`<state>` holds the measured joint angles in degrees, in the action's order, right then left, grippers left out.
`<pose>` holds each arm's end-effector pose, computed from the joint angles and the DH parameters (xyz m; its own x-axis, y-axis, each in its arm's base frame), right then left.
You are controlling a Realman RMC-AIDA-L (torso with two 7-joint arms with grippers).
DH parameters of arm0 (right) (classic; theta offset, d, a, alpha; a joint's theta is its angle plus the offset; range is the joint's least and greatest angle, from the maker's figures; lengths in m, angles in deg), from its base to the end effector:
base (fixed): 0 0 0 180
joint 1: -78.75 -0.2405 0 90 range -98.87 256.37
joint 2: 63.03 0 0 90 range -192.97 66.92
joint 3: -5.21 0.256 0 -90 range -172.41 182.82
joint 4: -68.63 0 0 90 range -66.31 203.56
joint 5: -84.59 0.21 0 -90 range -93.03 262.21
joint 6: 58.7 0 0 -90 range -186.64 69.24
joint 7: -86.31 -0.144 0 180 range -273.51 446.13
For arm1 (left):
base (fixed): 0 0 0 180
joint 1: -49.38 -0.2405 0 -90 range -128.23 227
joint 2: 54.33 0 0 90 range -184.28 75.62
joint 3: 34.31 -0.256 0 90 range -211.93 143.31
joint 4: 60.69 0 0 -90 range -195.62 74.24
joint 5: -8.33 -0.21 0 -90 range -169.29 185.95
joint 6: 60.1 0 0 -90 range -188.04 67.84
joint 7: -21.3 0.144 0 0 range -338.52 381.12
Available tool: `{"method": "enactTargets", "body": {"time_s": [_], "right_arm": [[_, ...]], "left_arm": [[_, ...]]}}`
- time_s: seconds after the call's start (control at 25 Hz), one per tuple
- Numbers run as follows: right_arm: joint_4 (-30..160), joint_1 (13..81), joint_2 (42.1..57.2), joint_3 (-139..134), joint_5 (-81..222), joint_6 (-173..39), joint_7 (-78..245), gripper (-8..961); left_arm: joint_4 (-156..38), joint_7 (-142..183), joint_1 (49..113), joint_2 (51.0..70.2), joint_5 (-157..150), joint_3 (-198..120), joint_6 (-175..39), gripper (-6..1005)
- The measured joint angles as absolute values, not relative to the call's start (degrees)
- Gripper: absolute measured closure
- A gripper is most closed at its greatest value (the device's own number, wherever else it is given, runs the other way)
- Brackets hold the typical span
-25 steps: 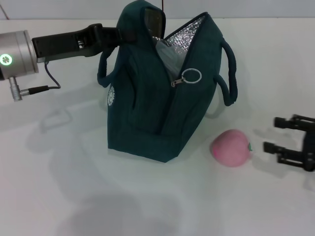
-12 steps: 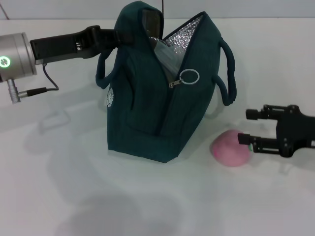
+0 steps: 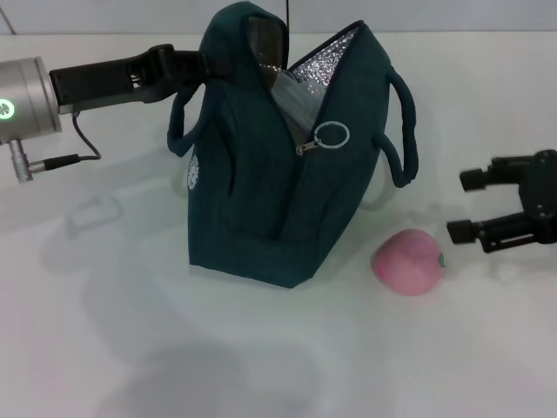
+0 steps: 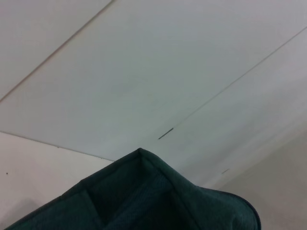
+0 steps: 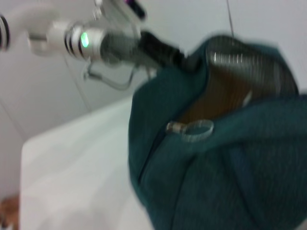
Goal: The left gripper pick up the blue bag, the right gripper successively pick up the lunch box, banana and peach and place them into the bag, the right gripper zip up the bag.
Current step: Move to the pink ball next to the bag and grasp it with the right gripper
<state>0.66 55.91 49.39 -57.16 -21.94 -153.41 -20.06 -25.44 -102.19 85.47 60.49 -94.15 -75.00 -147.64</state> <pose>0.2156 0.3219 0.0596 0.8856 -0.3552 -0.2994 -0.3984 -0.9121 -0.0965 -0.2240 0.3753 0.0367 0.2468 0.7641 0.5961 0.8208 -0.4918 0.2905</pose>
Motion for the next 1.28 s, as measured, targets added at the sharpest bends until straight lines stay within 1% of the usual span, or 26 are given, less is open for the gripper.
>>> {"method": "enactTargets", "body": {"time_s": [0.04,0.28,0.52,0.64,0.92,1.28], "right_arm": [[-2.0,55.2,49.30,-57.2,-24.2,-155.2,-24.1,79],[-13.2,48.8,49.71,-57.6,-36.0,-164.8,-44.4,78],[-16.0,38.8,52.00,-58.9,-52.2,-170.9,-56.9,77],[-15.4,35.7,52.36,-63.2,-57.5,-170.0,-60.8,78],[-11.0,33.3,52.44,-74.2,-60.5,-161.8,-63.3,81],[-3.9,32.4,52.86,-82.4,-59.8,-152.5,-62.9,84]], "left_arm": [[-25.4,-102.2,85.5,60.48,-94.1,-75.0,-147.6,955],[-25.4,-102.6,85.5,60.68,-94.1,-75.0,-147.6,955],[-25.4,-102.9,85.5,60.73,-94.1,-75.0,-147.5,955],[-25.4,-103.2,85.6,60.83,-94.1,-75.0,-147.5,955],[-25.7,-103.2,85.6,61.18,-94.1,-75.0,-147.5,955],[-26.7,-102.5,85.8,61.02,-94.1,-75.0,-147.5,955]]}}
